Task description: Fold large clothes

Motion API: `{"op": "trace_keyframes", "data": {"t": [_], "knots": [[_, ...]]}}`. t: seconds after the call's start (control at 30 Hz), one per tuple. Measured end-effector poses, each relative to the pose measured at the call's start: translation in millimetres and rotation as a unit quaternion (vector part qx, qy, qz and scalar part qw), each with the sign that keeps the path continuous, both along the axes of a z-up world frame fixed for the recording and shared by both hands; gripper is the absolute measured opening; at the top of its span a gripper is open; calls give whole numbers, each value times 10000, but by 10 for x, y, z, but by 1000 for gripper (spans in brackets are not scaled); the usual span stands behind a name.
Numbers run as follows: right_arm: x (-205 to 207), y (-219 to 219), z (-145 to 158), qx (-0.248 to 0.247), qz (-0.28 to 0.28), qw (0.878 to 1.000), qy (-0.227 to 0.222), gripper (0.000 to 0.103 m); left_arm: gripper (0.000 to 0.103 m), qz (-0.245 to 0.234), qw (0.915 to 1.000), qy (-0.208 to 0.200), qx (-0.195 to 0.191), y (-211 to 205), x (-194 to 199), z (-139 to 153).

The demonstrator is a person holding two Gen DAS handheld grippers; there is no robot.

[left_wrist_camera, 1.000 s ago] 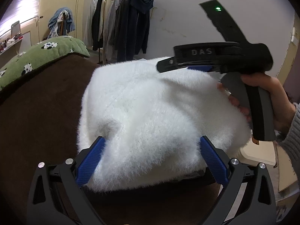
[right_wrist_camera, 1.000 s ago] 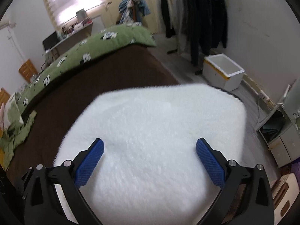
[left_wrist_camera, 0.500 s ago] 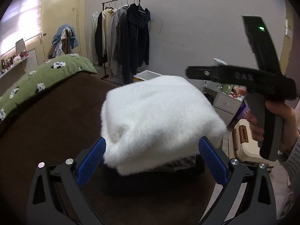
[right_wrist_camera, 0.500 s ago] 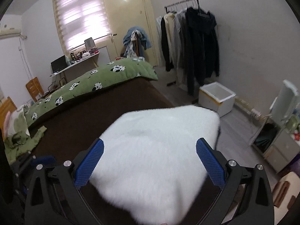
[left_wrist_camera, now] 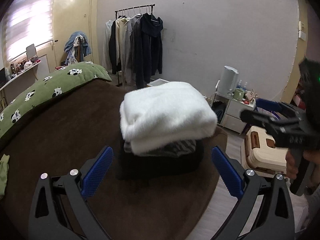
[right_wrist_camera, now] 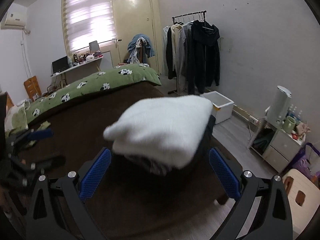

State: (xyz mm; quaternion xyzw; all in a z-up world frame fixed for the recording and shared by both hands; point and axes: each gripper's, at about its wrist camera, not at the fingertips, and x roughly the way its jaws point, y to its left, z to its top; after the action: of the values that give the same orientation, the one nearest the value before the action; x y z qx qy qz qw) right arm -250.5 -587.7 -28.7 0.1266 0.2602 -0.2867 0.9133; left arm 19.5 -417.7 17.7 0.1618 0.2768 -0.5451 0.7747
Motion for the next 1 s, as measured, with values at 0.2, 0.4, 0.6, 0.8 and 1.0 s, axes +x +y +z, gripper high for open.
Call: {"op": "trace_keyframes", "data": {"t": [0.2,0.4,0.6,0.8,1.0], "knots": [[-386,418,-198,-137,-52,9999,76,97,97,-2,9999,-130,-113,286,-340,-161],[-633,728,-419,-281,-113,9995,-1,97,97,51,9997,-90,-209,493,-610,-358],[-753,822,-524,-460,-125,9989,-20,97,97,117,9996,-140,-211,572,-703,-484],[-773,856,-516,-521,-76,9986,-55,97,97,131,9996,-147,-196,583,-734,-539],[-745,817,-509,-501,-40,9987,-71,97,97,131,9997,-155,-163,511,-743,-558]]}}
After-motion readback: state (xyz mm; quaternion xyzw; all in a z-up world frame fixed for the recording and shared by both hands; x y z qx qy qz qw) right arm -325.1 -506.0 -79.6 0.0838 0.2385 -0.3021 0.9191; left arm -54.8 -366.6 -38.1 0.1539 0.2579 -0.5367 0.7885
